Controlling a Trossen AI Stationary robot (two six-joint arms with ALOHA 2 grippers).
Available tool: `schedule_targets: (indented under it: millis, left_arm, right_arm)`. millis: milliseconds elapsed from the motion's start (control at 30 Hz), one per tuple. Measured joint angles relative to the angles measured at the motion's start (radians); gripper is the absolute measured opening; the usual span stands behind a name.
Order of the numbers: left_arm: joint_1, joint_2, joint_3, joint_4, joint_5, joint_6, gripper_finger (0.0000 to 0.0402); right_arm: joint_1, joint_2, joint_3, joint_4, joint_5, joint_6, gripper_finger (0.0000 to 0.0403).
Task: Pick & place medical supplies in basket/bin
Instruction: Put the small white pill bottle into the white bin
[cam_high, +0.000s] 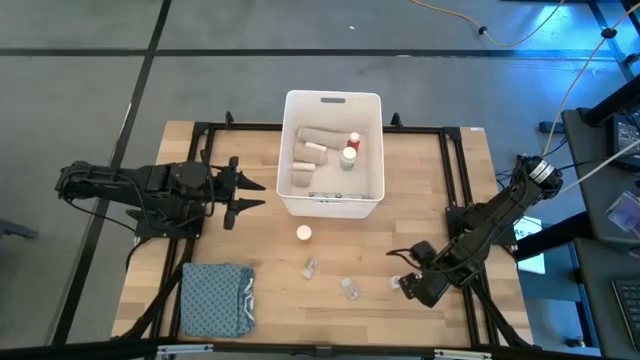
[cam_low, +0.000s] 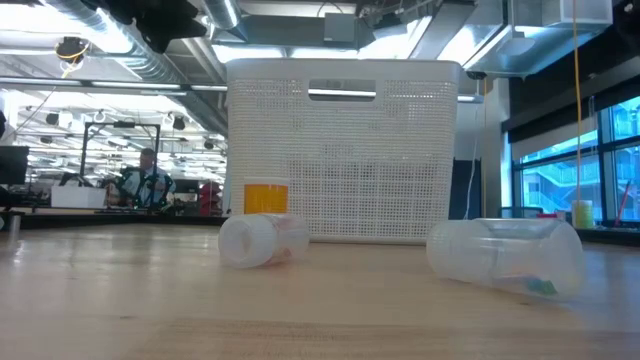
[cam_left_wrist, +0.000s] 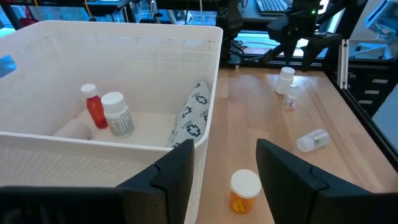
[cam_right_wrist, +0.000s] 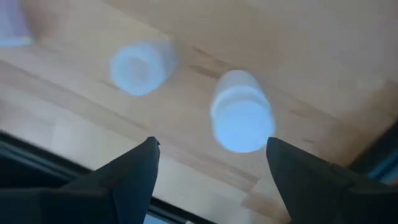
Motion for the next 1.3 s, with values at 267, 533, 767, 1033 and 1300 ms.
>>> schedule_targets:
  millis: [267, 533, 767, 1033, 1300]
  left_arm:
    - [0.0, 0.0, 0.0, 0.0, 0.0, 0.0, 0.0166]
    - [0.0, 0.0, 0.0, 0.0, -0.004, 0.008, 0.0166]
    - [0.0, 0.0, 0.0, 0.0, -0.031, 0.016, 0.0166]
    - [0.0, 0.0, 0.0, 0.0, -0.031, 0.018, 0.0166]
    - [0.0, 0.0, 0.0, 0.0, -0.03, 0.018, 0.0166]
  right_arm:
    - [0.0, 0.007, 0.0, -0.053, -0.011, -0.013, 0.0295]
    - [0.0, 0.066, 0.0, -0.063, -0.018, 0.009, 0.0294]
    - [-0.002, 0.109, 0.0, -0.058, -0.058, 0.009, 0.0279]
    - [-0.035, 0.127, 0.0, -0.053, -0.059, 0.001, 0.0251]
    - [-0.051, 0.127, 0.0, -0.041, -0.069, -0.022, 0.0228]
